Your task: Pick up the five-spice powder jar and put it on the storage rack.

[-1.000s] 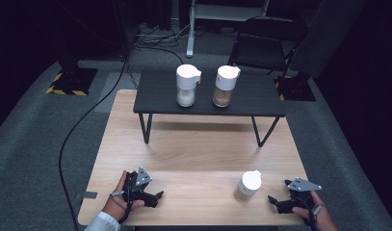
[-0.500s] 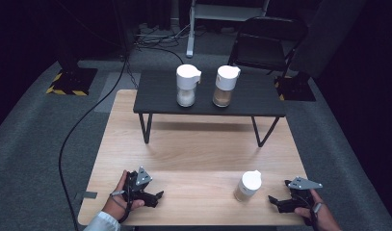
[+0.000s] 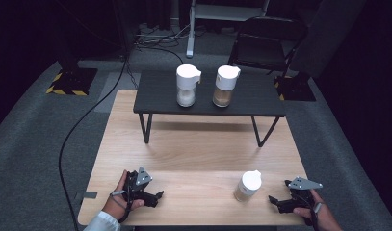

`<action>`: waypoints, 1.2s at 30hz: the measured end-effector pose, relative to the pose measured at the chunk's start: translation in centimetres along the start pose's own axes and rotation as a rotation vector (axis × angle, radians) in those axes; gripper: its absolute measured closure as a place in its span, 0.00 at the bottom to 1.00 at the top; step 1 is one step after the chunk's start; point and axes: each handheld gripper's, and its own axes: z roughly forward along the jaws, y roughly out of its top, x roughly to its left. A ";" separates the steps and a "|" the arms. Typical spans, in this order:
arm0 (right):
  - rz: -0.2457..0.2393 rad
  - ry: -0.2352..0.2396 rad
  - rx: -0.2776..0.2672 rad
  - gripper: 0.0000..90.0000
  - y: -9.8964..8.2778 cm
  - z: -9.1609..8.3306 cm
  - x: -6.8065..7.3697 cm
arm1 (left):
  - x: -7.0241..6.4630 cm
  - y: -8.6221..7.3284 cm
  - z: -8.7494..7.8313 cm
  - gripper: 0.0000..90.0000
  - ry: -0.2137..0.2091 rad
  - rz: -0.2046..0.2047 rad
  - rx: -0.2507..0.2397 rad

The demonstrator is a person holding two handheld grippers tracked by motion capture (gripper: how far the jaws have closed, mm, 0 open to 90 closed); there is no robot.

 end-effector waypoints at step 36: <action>-0.108 0.109 -0.127 0.01 1.2 -1.7 1.9 | -0.1 0.0 0.0 0.00 0.005 -0.003 0.001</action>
